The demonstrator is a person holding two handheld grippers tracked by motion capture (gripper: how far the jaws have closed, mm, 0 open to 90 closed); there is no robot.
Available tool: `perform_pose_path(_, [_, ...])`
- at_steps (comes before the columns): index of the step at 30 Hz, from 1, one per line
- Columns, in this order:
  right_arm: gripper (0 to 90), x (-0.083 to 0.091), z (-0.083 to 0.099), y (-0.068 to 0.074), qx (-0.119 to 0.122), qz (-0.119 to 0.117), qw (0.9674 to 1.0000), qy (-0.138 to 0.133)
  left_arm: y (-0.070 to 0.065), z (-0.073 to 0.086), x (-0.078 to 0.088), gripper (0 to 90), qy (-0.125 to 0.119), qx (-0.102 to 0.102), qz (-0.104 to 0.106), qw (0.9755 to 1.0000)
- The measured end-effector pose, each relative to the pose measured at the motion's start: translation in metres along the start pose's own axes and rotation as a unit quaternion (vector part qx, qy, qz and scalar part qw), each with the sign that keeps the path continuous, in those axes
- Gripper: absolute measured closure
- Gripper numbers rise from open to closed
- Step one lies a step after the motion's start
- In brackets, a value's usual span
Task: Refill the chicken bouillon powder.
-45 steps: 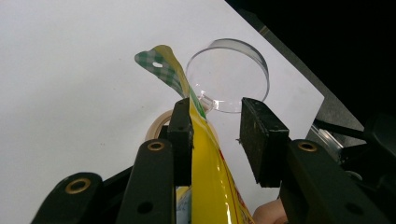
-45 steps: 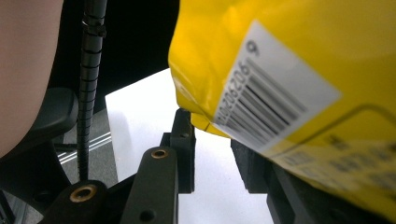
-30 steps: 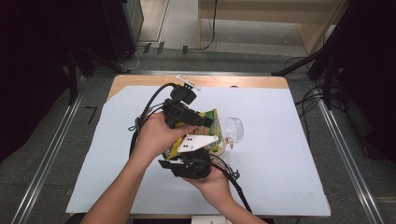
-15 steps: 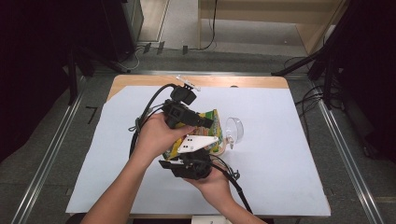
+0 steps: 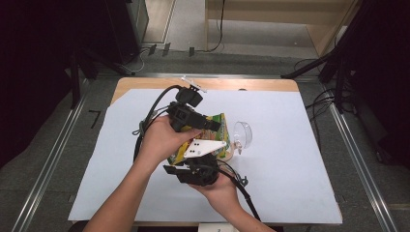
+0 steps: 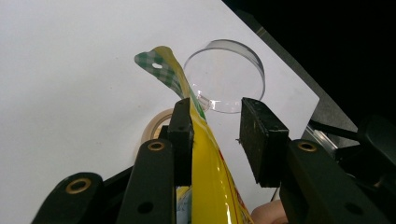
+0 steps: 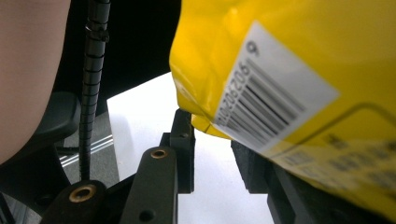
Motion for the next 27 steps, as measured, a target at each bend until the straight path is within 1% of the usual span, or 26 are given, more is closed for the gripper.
perform_pose_path(2, [71.4, -0.0007, 0.0001, -0.0002, -0.003, -0.001, 1.0, -0.003, -0.0013, -0.0003, 0.0, 66.8, -0.001, -0.004, -0.005, 1.0])
perform_pose_path(4, [71.4, -0.0004, 0.0006, -0.0003, -0.001, 0.001, 1.0, -0.006, -0.0031, -0.0004, 0.0003, 67.1, -0.004, -0.008, -0.007, 0.9999])
perform_pose_path(5, [71.4, -0.0002, 0.0007, -0.0013, 0.006, 0.007, 0.9999, -0.008, -0.0038, -0.0004, 0.0003, 67.9, -0.005, -0.008, -0.009, 0.9999])
perform_pose_path(8, [71.2, -0.0006, 0.0013, 0.0, 0.004, 0.006, 0.9999, -0.008, -0.0047, -0.0001, -0.0001, 71.7, 0.001, -0.016, -0.017, 0.9997])
perform_pose_path(11, [70.5, -0.0013, 0.0017, 0.002, 0.004, 0.004, 0.9999, -0.009, -0.0055, 0.0001, 0.0007, 73.3, 0.003, -0.02, -0.019, 0.9996])
perform_pose_path(21, [70.4, -0.0025, 0.0027, 0.0014, 0.013, 0.006, 0.9998, -0.014, -0.0077, 0.0008, 0.0, 75.6, 0.005, -0.023, -0.024, 0.9994])
perform_pose_path(27, [69.1, -0.0053, 0.006, 0.0014, 0.014, 0.006, 0.9998, -0.009, -0.0086, 0.0028, -0.0022, 78.5, 0.013, -0.028, -0.022, 0.9993])
Point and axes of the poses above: each handheld gripper's, and its own axes: x roughly backward along the jaws, z roughly out of its underside, y roughly to its left, the point moved 4 cm from there along -x, roughly forward along the jaws, and after that the axes turned 7 degrees about y, right-handed, at the moved point
